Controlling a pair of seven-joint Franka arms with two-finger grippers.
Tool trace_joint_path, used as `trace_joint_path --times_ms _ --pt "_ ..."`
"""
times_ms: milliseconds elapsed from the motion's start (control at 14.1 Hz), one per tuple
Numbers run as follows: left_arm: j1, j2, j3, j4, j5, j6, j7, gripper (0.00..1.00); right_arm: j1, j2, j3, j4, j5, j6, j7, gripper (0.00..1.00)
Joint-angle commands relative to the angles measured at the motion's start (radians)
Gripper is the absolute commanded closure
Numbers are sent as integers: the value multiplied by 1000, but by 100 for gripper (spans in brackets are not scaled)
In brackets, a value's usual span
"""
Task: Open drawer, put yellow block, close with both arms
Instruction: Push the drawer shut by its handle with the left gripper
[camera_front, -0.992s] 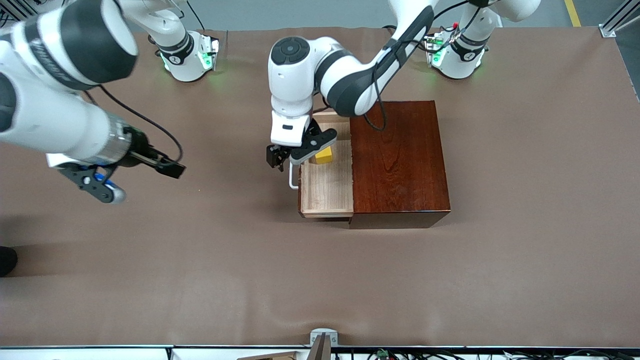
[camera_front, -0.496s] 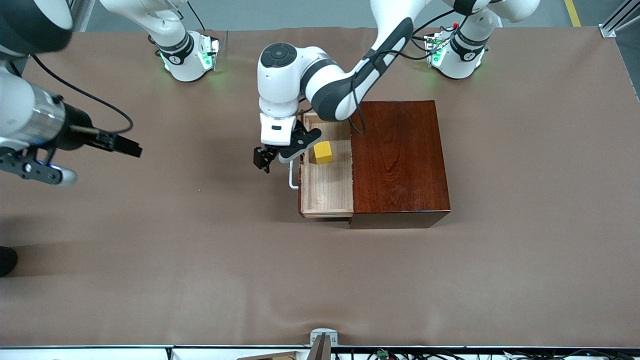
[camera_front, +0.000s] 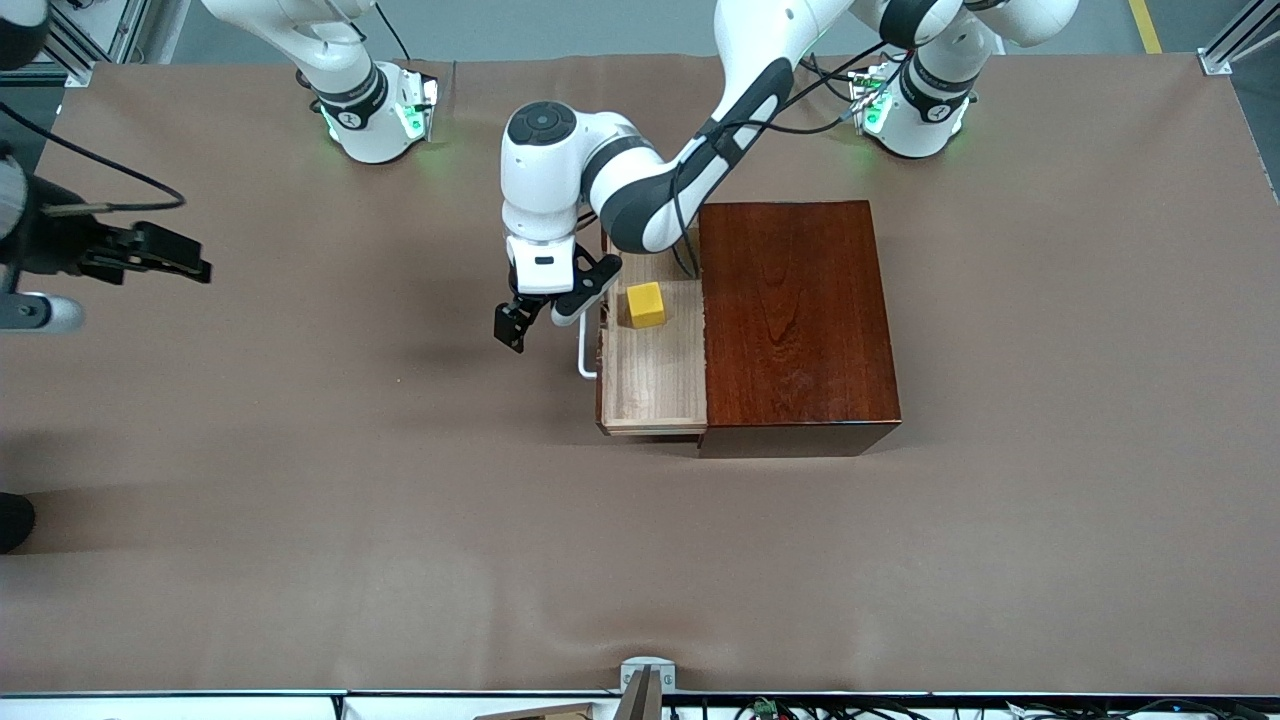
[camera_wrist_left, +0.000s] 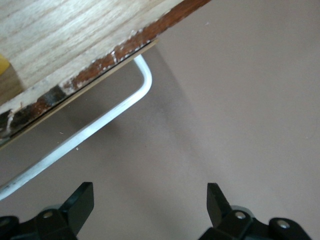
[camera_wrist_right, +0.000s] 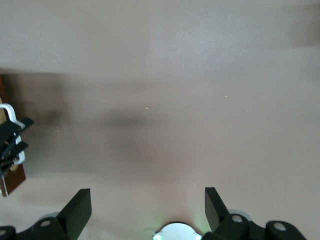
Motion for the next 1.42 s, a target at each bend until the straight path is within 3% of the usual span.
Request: trace_joint_path --times_ms 0,284,496,780,1347 --pt "-25 47 31 55 21 5 -91 0 -15 -93 16 -120 -19 44 -36 0" --pt "-22 70 37 46 24 -46 -88 0 -14 -177 16 -241 -19 108 -144 0" --pt "-14 77 47 46 20 -84 -84 0 -32 -193 14 -265 -19 128 -274 0" --pt "36 34 44 46 11 -230 -82 0 -50 -197 11 -283 -20 124 -271 0" --pt "113 -3 38 41 -9 -328 -73 0 -75 -254 11 -364 -20 176 -274 0"
